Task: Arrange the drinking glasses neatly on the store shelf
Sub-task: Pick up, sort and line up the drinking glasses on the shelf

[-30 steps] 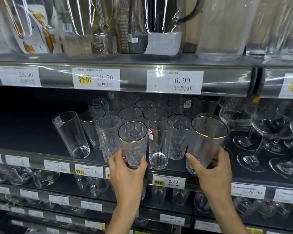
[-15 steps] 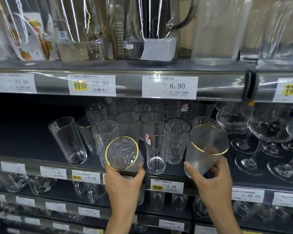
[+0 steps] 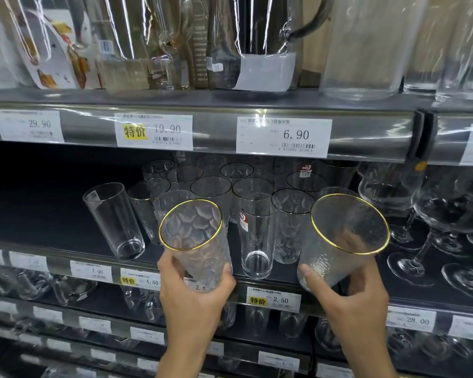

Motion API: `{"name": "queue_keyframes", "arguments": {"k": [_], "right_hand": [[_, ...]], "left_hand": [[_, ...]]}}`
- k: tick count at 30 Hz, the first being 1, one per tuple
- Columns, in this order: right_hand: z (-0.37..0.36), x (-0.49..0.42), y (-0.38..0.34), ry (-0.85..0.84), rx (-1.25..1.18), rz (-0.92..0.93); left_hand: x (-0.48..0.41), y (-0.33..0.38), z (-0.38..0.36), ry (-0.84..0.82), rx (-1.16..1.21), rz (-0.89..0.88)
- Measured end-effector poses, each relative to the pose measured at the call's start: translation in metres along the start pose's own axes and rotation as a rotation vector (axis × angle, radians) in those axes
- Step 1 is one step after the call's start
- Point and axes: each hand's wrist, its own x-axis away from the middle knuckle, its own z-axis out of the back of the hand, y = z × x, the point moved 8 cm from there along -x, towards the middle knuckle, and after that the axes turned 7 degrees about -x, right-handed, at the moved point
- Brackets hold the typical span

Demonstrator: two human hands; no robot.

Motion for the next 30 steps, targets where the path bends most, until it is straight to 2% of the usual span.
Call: {"name": "queue_keyframes", "arguments": {"k": [5,9,12,15,19,25,30], "right_hand": [[-0.02,0.011,-0.012,-0.105,-0.124,0.004],[-0.047,0.022,-0.003,-0.17,-0.288,-0.076],[-0.081,0.035,0.011,-0.297,-0.413,-0.215],[-0.12,0.053,0.021,-0.388,-0.512,-0.433],[-0.174,0.082,0.023,-0.549,-0.568,-0.616],[-0.263,0.136,0.013,-0.808,-0.608,-0.743],[-0.342,0.192,-0.015,-1.037,-0.589,-0.768]], "left_hand": [[0.005,0.015,0.016,0.028,0.222,0.047],[0.011,0.018,0.036,0.015,0.315,0.05],[0.018,0.001,0.06,0.06,0.389,0.151],[0.024,-0.026,0.092,0.081,0.41,0.285],[0.029,-0.048,0.137,0.12,0.437,0.392],[0.036,-0.063,0.236,0.359,0.488,0.432],[0.042,-0.078,0.323,0.548,0.395,0.455]]}}
